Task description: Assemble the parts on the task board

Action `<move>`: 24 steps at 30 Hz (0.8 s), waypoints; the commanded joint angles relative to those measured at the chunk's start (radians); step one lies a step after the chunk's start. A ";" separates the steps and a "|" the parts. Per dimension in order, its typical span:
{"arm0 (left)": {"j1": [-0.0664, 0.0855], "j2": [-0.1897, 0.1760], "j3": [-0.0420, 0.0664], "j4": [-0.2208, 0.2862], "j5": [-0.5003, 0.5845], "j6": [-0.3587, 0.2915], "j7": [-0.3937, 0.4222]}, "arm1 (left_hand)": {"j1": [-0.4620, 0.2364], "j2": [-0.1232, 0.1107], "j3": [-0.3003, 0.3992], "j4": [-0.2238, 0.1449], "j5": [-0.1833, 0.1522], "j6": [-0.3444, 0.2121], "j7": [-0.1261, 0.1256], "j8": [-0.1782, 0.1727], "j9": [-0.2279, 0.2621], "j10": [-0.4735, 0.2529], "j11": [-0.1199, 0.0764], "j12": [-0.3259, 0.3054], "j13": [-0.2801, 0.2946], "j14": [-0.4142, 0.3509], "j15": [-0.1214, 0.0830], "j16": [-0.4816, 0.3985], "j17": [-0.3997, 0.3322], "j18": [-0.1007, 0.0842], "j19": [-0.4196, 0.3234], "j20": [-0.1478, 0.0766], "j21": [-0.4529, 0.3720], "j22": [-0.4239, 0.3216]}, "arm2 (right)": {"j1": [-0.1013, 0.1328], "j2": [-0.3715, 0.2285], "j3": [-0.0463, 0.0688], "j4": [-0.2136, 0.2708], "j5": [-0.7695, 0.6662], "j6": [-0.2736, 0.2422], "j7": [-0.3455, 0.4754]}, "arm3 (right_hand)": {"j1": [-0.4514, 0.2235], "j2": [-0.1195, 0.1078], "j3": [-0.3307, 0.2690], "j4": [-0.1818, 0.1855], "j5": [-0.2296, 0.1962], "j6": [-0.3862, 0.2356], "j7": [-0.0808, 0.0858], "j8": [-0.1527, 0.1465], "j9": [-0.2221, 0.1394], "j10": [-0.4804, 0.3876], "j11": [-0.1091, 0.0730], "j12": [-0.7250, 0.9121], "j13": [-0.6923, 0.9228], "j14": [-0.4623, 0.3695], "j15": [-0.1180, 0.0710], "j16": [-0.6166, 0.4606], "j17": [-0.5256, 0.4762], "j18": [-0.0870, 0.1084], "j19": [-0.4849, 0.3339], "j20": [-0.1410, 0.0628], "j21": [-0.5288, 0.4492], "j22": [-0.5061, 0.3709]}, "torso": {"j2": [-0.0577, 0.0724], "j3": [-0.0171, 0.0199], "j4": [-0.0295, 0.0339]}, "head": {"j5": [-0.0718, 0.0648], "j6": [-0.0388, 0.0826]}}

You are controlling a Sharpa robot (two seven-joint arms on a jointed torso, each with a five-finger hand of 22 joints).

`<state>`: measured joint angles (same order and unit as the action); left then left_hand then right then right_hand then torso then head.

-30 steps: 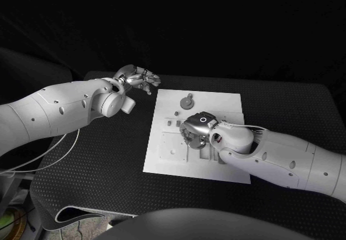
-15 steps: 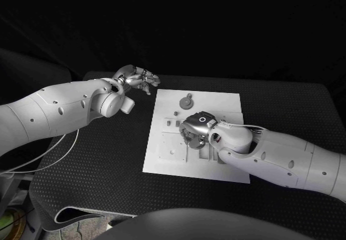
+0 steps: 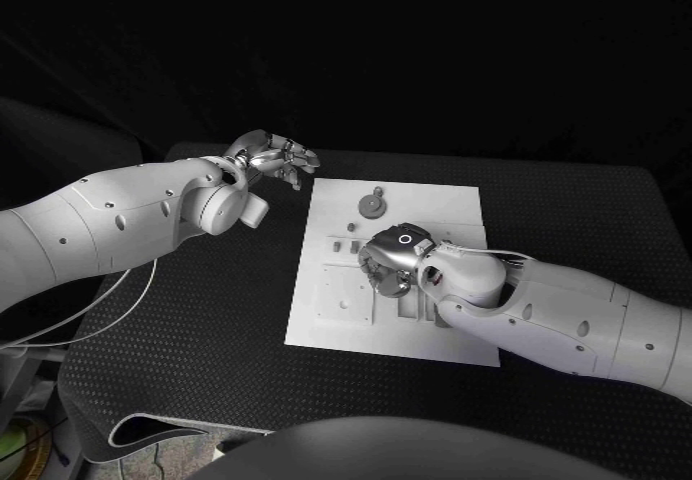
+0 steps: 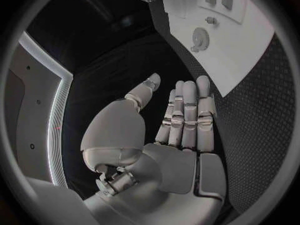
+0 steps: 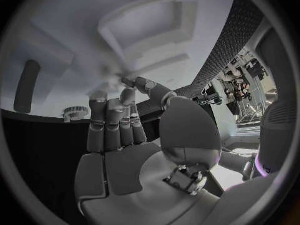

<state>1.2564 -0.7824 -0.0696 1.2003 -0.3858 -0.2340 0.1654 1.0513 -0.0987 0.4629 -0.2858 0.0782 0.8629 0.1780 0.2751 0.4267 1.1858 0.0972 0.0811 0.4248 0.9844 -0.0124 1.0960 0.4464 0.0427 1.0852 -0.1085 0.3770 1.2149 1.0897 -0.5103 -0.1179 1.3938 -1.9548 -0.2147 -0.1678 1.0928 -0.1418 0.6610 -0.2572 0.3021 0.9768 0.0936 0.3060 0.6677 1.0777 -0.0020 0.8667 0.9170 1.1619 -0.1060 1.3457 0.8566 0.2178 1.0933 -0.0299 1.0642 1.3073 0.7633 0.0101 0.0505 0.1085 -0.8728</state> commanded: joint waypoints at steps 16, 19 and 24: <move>0.001 0.001 0.001 0.000 -0.007 0.013 0.002 | 0.002 0.001 -0.006 -0.001 0.001 -0.005 0.009 -0.006 -0.002 -0.010 -0.001 -0.005 0.002 0.007 0.002 -0.007 0.002 0.026 0.010 -0.001 -0.005 0.002 | -0.005 -0.026 -0.003 0.010 0.028 -0.036 0.009 | -0.004 0.015 0.000 -0.012 0.000 0.034 0.004 0.011 0.012 0.021 -0.009 0.009 -0.007 0.015 -0.009 0.007 -0.001 0.044 0.011 -0.010 0.008 0.017 | -0.001 0.0005 -0.0005 | -0.003 0.000; 0.001 0.001 0.001 0.000 -0.007 0.016 0.001 | 0.002 0.001 -0.006 -0.001 0.001 -0.006 0.009 -0.006 -0.002 -0.010 -0.001 -0.005 0.003 0.007 0.002 -0.007 0.002 0.025 0.010 -0.001 -0.005 0.002 | -0.005 -0.033 -0.003 0.016 0.038 -0.043 0.011 | -0.005 0.015 0.000 -0.012 0.000 0.034 0.004 0.011 0.012 0.021 -0.009 0.009 -0.007 0.016 -0.009 0.007 -0.001 0.044 0.011 -0.010 0.008 0.017 | -0.001 0.0003 -0.0004 | -0.003 0.000; 0.001 0.001 0.000 0.000 -0.007 0.017 0.000 | 0.001 0.001 -0.007 -0.001 0.001 -0.006 0.009 -0.007 -0.002 -0.010 -0.001 -0.005 0.003 0.007 0.002 -0.008 0.002 0.025 0.010 -0.001 -0.005 0.002 | -0.005 -0.046 -0.003 0.026 0.052 -0.060 0.018 | -0.005 0.016 0.000 -0.012 0.000 0.035 0.004 0.011 0.013 0.022 -0.009 0.009 -0.008 0.016 -0.009 0.007 -0.001 0.044 0.012 -0.010 0.008 0.017 | -0.001 0.0008 -0.0009 | -0.002 0.000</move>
<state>1.2564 -0.7830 -0.0696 1.1993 -0.3884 -0.2324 0.1612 1.0513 -0.0987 0.4629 -0.2857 0.0782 0.8574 0.1800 0.2751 0.4258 1.1828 0.0939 0.0811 0.4266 0.9844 -0.0124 1.0921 0.4472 0.0427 1.0886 -0.1119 0.3761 1.2157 1.0855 -0.5545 -0.1208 1.4159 -1.9184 -0.2543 -0.1617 1.0875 -0.1367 0.6608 -0.2627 0.3021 0.9930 0.0879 0.3196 0.6793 1.0938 -0.0108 0.8712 0.9100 1.1718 -0.1123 1.3496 0.8565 0.2251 1.1029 -0.0324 1.0706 1.3079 0.7626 0.0106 0.0497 0.1064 -0.8728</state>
